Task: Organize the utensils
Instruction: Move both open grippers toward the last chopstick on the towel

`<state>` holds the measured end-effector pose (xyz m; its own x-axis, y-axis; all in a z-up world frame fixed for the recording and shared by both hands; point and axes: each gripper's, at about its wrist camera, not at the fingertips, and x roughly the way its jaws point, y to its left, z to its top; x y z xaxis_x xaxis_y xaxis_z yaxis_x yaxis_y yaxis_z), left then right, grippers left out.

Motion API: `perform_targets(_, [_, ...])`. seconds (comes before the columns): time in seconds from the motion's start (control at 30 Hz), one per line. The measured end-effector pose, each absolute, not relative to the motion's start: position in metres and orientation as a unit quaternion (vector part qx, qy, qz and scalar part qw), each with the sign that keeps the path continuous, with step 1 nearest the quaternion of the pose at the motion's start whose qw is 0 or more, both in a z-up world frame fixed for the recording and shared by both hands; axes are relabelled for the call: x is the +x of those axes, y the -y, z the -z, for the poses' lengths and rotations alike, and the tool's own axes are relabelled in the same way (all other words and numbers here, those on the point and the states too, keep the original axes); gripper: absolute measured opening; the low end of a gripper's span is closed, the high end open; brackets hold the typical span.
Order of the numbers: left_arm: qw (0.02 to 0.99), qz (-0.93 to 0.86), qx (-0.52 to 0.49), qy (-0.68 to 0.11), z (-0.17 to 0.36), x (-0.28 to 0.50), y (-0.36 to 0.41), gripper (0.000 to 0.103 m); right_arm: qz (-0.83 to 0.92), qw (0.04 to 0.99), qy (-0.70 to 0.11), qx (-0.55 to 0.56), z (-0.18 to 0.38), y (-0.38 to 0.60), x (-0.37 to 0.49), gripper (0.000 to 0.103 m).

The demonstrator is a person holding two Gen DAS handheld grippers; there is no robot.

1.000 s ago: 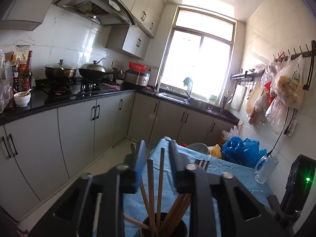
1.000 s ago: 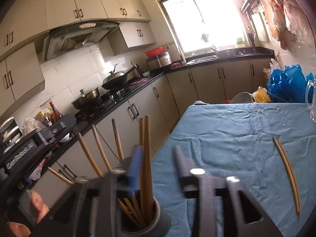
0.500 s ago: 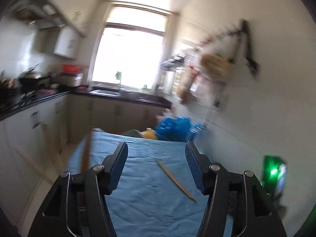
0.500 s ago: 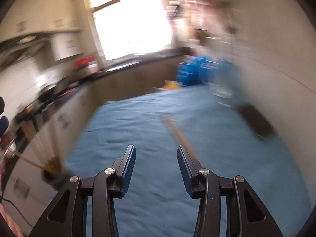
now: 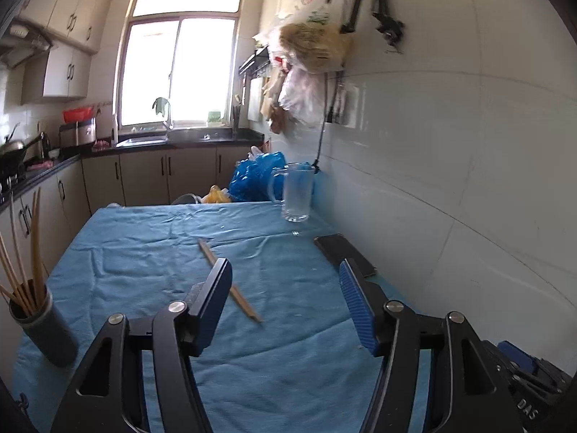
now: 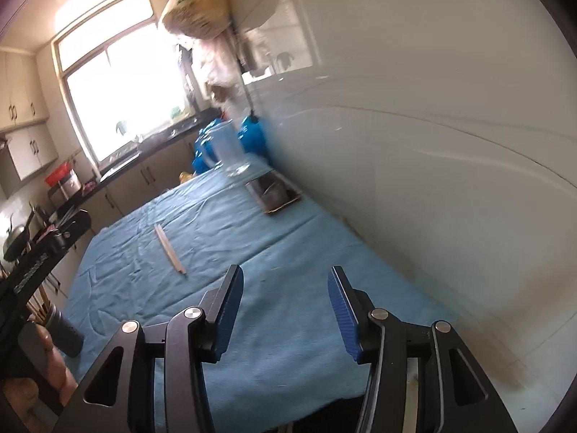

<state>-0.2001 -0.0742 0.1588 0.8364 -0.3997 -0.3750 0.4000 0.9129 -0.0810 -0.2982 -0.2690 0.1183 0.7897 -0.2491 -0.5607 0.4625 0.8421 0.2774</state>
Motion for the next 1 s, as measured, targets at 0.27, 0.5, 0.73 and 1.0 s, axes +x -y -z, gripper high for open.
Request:
perform_targets(0.27, [0.960, 0.209, 0.060, -0.176, -0.165, -0.212, 0.144, 0.067, 0.189, 0.921, -0.238, 0.245, -0.104, 0.323, -0.334, 0.053])
perform_targets(0.5, [0.957, 0.211, 0.095, -0.178, -0.154, -0.208, 0.158, 0.067, 0.186, 0.911, -0.248, 0.272, -0.085, 0.343, -0.328, 0.055])
perform_targets(0.73, [0.961, 0.170, 0.097, -0.195, -0.145, -0.183, 0.109, 0.067, 0.148, 0.913, -0.276, 0.263, -0.075, 0.326, -0.291, 0.055])
perform_targets(1.0, [0.970, 0.065, 0.074, -0.223, -0.137, -0.163, -0.001, 0.074, 0.031, 0.905, -0.327, 0.272, -0.069, 0.290, -0.184, 0.055])
